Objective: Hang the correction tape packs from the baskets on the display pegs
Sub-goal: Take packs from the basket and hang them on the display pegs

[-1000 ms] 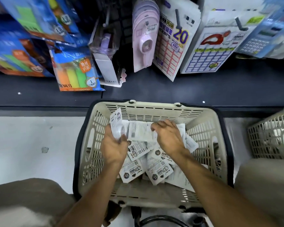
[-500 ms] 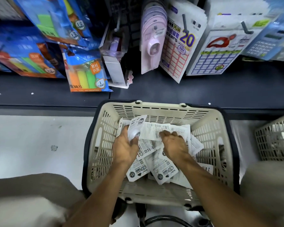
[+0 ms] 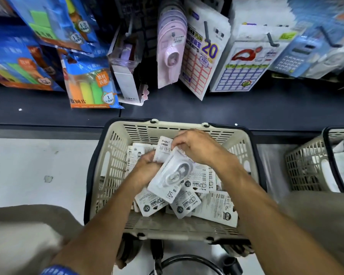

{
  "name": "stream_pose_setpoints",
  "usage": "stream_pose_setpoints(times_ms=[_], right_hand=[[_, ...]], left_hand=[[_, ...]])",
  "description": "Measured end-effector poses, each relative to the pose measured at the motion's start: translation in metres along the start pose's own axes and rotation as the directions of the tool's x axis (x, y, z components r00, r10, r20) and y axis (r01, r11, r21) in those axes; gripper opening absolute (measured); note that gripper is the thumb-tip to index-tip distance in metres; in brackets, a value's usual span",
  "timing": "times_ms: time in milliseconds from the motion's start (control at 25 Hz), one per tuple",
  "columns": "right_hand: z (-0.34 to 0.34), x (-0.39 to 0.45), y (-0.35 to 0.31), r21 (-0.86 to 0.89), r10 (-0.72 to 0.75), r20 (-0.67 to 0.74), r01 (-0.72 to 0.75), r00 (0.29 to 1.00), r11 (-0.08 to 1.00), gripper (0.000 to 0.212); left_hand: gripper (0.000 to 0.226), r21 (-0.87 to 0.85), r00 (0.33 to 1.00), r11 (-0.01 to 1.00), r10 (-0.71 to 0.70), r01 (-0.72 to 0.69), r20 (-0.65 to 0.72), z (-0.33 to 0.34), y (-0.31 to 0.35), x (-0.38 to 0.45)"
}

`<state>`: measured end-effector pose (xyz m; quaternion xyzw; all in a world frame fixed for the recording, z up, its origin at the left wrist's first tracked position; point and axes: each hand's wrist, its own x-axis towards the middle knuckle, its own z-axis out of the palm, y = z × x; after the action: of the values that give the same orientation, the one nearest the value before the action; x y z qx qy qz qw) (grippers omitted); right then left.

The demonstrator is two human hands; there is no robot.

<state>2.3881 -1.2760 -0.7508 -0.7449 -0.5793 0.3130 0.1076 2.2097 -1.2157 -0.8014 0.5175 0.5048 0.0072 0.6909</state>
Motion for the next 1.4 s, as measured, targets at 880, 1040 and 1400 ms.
stream_pose_setpoints(times_ms=[880,1040,1400], right_hand=[[0.063,-0.022,0.02,-0.137,0.193,-0.273,-0.237,0.942,0.962,0.027],[0.01,-0.003,-0.005,0.515,0.427,0.038,-0.384,0.903,0.766,0.049],[0.018,-0.018,0.033,0.833,0.304,0.399,-0.48,0.865,0.274,0.026]], left_hand=[[0.086,-0.173,0.954,0.985,-0.039,-0.014,-0.299,-0.008,-0.043,0.022],[0.068,-0.193,0.951,0.976,0.04,-0.103,-0.305,0.001,-0.029,0.014],[0.049,-0.233,1.0,0.972,-0.003,0.0,-0.012,-0.009,-0.022,0.004]])
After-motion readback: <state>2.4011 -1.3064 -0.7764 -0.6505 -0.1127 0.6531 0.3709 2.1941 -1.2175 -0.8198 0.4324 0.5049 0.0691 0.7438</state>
